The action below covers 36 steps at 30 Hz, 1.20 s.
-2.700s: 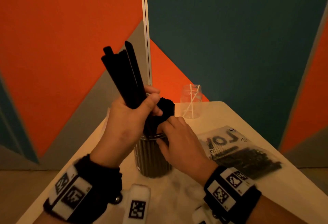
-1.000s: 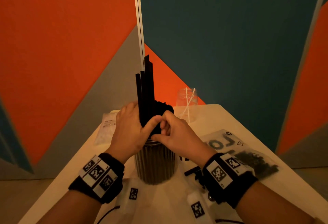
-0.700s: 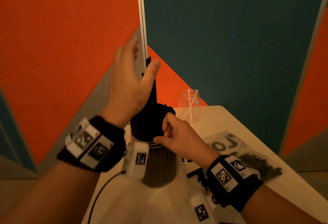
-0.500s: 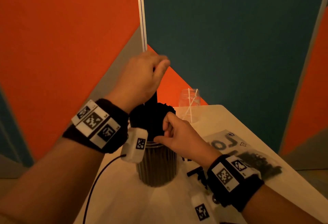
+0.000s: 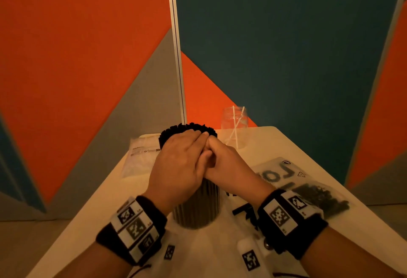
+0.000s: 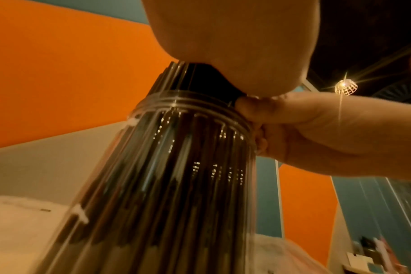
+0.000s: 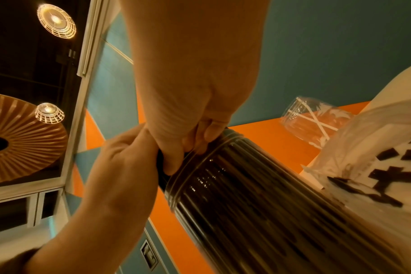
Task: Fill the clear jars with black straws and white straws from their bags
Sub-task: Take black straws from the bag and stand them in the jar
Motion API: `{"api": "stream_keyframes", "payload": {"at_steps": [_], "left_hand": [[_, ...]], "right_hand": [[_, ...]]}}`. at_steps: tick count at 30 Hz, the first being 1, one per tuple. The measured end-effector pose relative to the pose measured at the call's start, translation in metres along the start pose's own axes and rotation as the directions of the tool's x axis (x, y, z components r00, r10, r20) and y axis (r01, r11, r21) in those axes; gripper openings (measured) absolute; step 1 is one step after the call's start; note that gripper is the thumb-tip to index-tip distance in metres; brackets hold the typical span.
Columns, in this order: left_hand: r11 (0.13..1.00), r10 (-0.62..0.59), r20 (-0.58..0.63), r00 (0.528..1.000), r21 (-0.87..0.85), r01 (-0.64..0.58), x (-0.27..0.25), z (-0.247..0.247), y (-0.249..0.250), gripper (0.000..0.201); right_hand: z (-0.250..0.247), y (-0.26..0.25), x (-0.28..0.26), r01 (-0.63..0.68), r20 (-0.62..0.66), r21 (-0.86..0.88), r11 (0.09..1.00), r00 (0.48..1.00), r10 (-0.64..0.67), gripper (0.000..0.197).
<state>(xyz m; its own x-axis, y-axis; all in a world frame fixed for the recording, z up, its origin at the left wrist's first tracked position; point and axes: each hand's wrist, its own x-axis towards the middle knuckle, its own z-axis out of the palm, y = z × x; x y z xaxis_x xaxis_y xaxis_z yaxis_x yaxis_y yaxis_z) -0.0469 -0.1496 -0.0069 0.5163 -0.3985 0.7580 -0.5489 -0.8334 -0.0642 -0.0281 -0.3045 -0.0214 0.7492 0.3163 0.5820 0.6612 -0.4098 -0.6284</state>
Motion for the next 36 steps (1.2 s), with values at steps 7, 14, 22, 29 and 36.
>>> {"api": "stream_keyframes", "payload": {"at_steps": [7,14,22,29,36], "left_hand": [[0.998,0.011,0.021,1.000,0.064,-0.012,-0.003,0.005,0.002,0.051],[0.993,0.077,0.096,0.992,0.082,-0.085,-0.002,-0.007,-0.005,0.051],[0.995,0.096,-0.125,0.988,0.044,-0.091,-0.003,-0.026,0.013,0.037],[0.987,-0.132,0.597,0.791,0.005,0.161,-0.012,0.047,0.095,0.017],[0.949,-0.144,0.844,0.517,-0.029,0.313,0.002,0.114,0.093,0.011]], "right_hand": [[-0.004,-0.005,-0.002,-0.043,0.030,-0.031,0.999,0.999,0.044,0.022],[-0.036,-0.010,-0.024,-0.082,-0.030,0.057,0.995,0.996,0.084,0.038],[-0.105,0.045,-0.090,-0.493,0.187,-0.508,0.706,0.738,0.649,0.087],[-0.072,0.080,-0.118,-0.446,0.206,-0.753,0.484,0.538,0.817,0.126],[-0.069,0.082,-0.114,-0.407,0.185,-0.804,0.433,0.520,0.834,0.123]]}}
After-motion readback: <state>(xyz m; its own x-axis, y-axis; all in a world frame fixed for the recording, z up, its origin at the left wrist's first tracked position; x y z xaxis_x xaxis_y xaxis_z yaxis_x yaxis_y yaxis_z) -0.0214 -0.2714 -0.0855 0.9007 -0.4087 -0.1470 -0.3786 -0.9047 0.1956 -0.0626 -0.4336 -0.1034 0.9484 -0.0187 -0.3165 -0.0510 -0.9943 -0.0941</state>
